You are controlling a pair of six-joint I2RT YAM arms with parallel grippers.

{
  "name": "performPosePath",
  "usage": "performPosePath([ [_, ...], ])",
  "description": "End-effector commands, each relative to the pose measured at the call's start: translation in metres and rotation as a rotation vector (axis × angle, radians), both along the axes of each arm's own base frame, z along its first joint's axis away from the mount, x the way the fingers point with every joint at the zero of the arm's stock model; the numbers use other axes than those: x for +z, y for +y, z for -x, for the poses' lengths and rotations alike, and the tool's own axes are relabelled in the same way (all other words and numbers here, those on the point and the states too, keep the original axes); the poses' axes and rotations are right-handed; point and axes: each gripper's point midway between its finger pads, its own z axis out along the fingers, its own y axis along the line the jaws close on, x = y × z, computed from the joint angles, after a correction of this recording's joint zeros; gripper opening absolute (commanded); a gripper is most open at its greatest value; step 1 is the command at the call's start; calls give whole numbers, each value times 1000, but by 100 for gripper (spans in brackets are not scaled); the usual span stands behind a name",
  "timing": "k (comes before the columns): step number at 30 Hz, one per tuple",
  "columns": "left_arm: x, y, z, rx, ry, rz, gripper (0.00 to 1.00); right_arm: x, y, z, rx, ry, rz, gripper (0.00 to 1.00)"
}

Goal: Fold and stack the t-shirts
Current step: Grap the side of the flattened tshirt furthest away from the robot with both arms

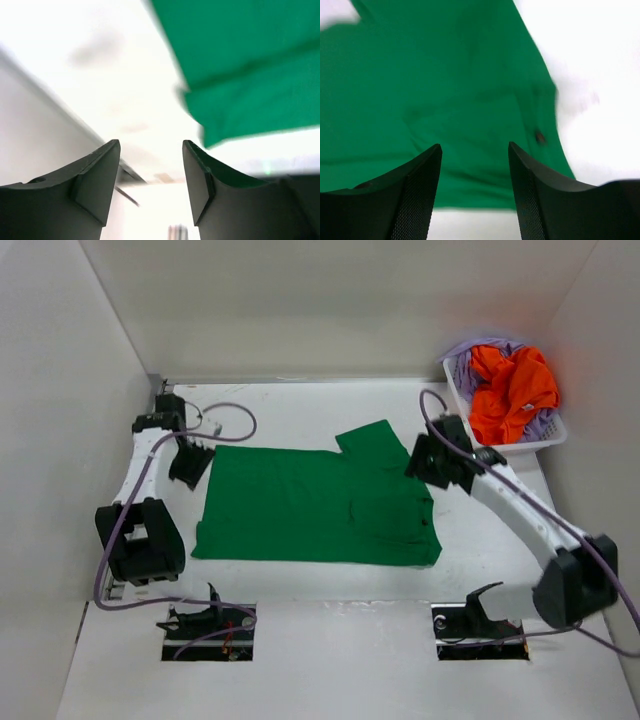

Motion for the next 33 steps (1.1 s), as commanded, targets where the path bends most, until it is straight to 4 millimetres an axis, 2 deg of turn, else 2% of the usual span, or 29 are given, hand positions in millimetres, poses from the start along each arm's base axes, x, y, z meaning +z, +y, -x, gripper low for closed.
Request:
performPosePath([
  [1, 48, -14, -58, 4, -225, 102, 52, 42, 14, -90, 99, -183, 37, 61],
  [3, 50, -20, -97, 29, -316, 150, 52, 42, 18, -135, 124, -181, 77, 61],
  [4, 45, -20, -114, 45, -344, 163, 52, 42, 19, -152, 134, -183, 92, 61],
  [6, 37, -25, -146, 64, -388, 184, 52, 39, 26, -201, 151, -191, 121, 62],
  [8, 28, -32, -173, 79, -415, 207, 52, 37, 27, -233, 142, -197, 125, 64],
  [11, 15, -41, -204, 98, -439, 229, 53, 24, 28, -280, 122, -210, 103, 67],
  [14, 3, -43, -226, 130, -467, 246, 54, 0, 37, -308, 140, -197, 62, 68],
  [17, -6, -44, -243, 162, -502, 264, 54, -33, 44, -319, 165, -149, 67, 69],
  [20, -16, -41, -248, 193, -503, 275, 54, -61, 47, -318, 171, -94, 66, 69],
  [25, -28, -39, -246, 207, -479, 277, 55, -84, 56, -299, 198, -15, 86, 67],
  [27, -35, -38, -246, 212, -467, 280, 55, -87, 59, -292, 210, 2, 97, 64],
  [29, -43, -39, -245, 214, -446, 290, 55, -87, 62, -288, 215, 6, 97, 54],
  [30, -46, -39, -245, 215, -439, 292, 55, -86, 63, -288, 216, 5, 96, 52],
  [31, -50, -39, -245, 218, -431, 295, 55, -87, 66, -286, 221, 10, 91, 41],
  [33, -56, -37, -244, 228, -419, 299, 55, -88, 67, -285, 222, 16, 87, 31],
])
